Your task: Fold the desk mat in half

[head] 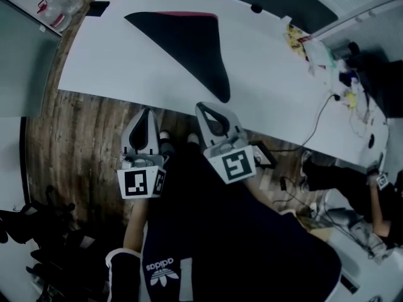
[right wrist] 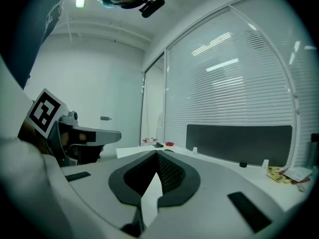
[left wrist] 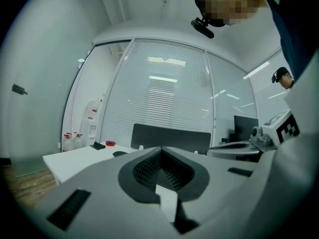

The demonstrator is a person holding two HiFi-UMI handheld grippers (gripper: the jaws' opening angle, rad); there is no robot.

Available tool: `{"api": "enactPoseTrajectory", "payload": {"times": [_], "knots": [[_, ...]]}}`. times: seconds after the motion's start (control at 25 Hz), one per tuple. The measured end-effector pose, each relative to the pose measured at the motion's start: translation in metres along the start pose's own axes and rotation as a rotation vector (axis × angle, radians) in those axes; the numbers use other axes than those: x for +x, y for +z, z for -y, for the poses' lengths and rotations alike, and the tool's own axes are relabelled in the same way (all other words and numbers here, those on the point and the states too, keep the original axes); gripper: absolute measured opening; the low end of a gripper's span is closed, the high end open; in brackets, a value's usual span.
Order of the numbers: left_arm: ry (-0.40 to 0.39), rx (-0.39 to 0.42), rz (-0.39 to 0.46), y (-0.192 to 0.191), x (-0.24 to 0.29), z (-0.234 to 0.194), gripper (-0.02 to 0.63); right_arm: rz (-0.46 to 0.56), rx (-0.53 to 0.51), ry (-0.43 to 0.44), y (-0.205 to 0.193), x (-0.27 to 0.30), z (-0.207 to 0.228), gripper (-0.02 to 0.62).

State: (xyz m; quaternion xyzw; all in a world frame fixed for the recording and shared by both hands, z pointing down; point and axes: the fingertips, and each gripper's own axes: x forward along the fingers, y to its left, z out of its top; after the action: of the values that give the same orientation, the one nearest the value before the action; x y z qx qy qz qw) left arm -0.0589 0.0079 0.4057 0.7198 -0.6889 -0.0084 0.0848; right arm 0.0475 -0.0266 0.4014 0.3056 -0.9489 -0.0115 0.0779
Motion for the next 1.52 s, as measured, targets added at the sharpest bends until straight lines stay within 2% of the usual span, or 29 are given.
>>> {"api": "enactPoseTrajectory", "payload": {"times": [0.4, 0.88, 1.52], "knots": [[0.046, 0.014, -0.018, -0.006, -0.007, -0.001, 0.003, 0.012, -0.007, 0.042, 0.000, 0.002, -0.001, 0.002], [0.045, 0.033, -0.040, -0.011, -0.004, 0.012, 0.003, 0.007, -0.011, 0.028, -0.007, -0.007, 0.011, 0.002], [0.089, -0.009, -0.049, -0.013, 0.012, 0.014, 0.003, -0.022, -0.023, 0.055, -0.012, -0.003, 0.026, 0.002]]}}
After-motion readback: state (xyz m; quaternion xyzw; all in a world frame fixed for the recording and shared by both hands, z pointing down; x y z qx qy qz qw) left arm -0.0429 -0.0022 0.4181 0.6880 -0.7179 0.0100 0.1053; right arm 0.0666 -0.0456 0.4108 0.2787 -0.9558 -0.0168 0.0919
